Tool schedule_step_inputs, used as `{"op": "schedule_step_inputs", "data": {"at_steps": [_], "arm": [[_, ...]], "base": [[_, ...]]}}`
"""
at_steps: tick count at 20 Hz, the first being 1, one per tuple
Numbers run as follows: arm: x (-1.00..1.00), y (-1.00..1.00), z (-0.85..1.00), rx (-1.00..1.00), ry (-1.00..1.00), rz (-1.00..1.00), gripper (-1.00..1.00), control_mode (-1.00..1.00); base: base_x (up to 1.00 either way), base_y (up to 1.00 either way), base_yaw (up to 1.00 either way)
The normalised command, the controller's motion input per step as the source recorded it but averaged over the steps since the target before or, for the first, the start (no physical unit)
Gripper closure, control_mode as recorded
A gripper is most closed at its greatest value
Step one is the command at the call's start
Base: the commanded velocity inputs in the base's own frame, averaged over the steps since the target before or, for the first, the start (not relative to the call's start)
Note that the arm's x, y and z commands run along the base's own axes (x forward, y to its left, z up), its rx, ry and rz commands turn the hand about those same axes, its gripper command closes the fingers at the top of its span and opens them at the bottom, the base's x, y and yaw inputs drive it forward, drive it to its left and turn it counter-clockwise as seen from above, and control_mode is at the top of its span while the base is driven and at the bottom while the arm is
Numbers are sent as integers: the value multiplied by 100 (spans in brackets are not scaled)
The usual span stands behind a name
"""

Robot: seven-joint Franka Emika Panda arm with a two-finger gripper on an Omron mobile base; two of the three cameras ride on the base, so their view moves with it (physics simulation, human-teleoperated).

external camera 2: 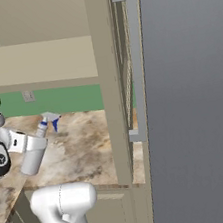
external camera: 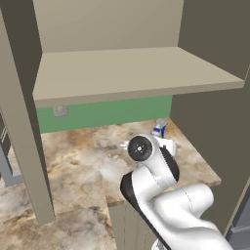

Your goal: Move the cutting board and knife to the sink. Then move spray from the cabinet to the counter.

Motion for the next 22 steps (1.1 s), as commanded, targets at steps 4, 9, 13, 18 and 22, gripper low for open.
{"op": "schedule_step_inputs", "data": {"at_steps": [4, 9, 13, 18, 22], "arm": [[11, -28, -27, 0, -4, 2, 100, -100], [11, -14, -17, -4, -14, 1, 100, -100], [1, -3, -18, -14, -29, 0, 100, -100], [26, -36, -9, -3, -4, 0, 100, -100], [37, -47, -3, 0, 5, 0, 100, -100]], "base": [[0, 0, 0], [0, 0, 0], [0, 0, 0], [0, 0, 0], [0, 0, 0]]}}
